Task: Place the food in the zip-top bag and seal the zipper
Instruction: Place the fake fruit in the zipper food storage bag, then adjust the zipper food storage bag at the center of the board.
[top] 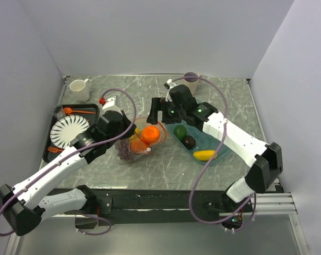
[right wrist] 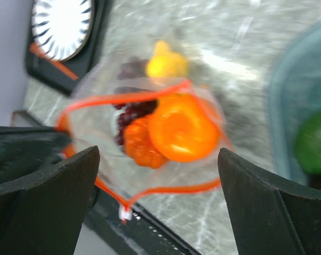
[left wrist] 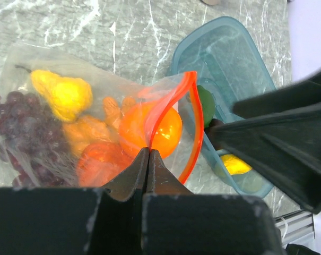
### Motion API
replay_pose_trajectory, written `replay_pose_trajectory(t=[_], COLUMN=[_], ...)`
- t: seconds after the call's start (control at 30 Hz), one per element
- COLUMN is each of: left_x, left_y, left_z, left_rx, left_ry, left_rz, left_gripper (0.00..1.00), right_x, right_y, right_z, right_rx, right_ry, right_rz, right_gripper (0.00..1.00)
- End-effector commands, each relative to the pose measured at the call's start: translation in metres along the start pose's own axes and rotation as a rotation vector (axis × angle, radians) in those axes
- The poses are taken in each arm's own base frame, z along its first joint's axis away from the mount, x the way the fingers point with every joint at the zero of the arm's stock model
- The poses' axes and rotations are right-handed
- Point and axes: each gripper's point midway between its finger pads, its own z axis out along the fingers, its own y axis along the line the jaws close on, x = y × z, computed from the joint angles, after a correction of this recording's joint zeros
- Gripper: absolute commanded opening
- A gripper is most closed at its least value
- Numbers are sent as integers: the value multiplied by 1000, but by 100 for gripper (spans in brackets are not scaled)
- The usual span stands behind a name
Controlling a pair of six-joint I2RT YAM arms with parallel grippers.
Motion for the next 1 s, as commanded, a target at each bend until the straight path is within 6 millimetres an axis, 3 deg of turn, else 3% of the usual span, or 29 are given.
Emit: replay_pose_trajectory(t=[0.0, 0.2, 0.37, 0.53, 0.7, 0.83, 0.97], left_x=[-23, -19, -18, -13, -13, -15, -14], left_y=[-5, -6, -7, -8, -7, -6, -3], left_z=[-11, -7, -5, -3, -3, -5, -5], left_rx=[16, 16, 18, 22, 20, 18, 9], left_ry=[-83, -66, -59, -38, -38, -45, -47], left_rz=[-34, -31, -28, -18, -18, -18, -16], left_gripper=[1, 1, 1, 1, 1, 1, 1], right_x=[-8, 20, 46, 61, 65, 72, 71], right_y=[-34, -59, -69, -55, -58, -59, -55], right_z=[-27, -25, -11, 4, 22, 33, 32], right_rx=[160, 239, 245, 138, 148, 142, 116], right_ry=[-101, -31, 48, 119, 173, 210, 203], right_rz=[37, 64, 68, 60, 61, 66, 62], right_gripper=[96, 77, 69, 68, 62, 50, 23])
